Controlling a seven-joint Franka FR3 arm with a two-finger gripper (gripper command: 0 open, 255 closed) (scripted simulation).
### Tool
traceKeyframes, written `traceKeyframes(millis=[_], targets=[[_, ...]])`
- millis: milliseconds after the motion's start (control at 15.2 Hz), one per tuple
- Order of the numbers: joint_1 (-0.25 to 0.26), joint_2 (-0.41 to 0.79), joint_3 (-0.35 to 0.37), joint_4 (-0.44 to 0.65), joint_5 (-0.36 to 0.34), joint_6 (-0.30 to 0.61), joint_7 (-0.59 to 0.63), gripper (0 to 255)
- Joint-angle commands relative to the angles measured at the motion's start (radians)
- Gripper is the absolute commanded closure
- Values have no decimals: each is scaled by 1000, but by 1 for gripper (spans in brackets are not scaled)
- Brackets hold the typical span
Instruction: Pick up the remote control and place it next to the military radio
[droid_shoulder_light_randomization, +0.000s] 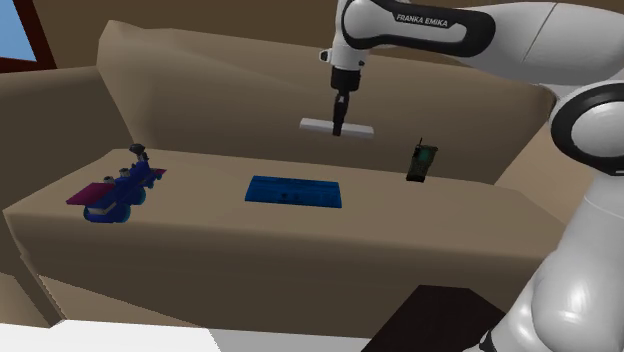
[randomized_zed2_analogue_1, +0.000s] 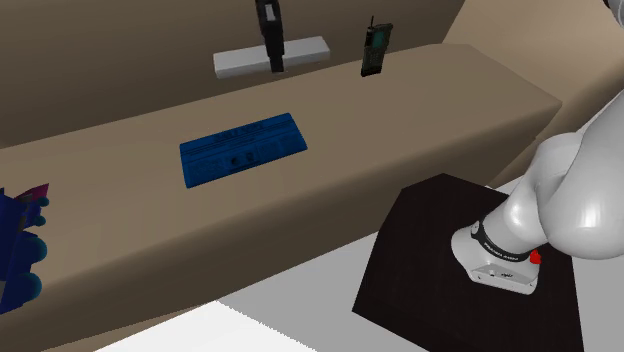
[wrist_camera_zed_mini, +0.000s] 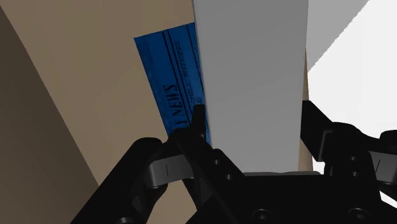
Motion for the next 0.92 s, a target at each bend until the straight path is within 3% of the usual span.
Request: traceKeyframes(millis=[0, 462, 858], targets=[[-27, -6, -20, -10, 3, 7, -47, 255], [-120, 21, -89, 25, 14, 6, -209, 255], [-203, 90, -143, 117, 29, -12, -345, 255]])
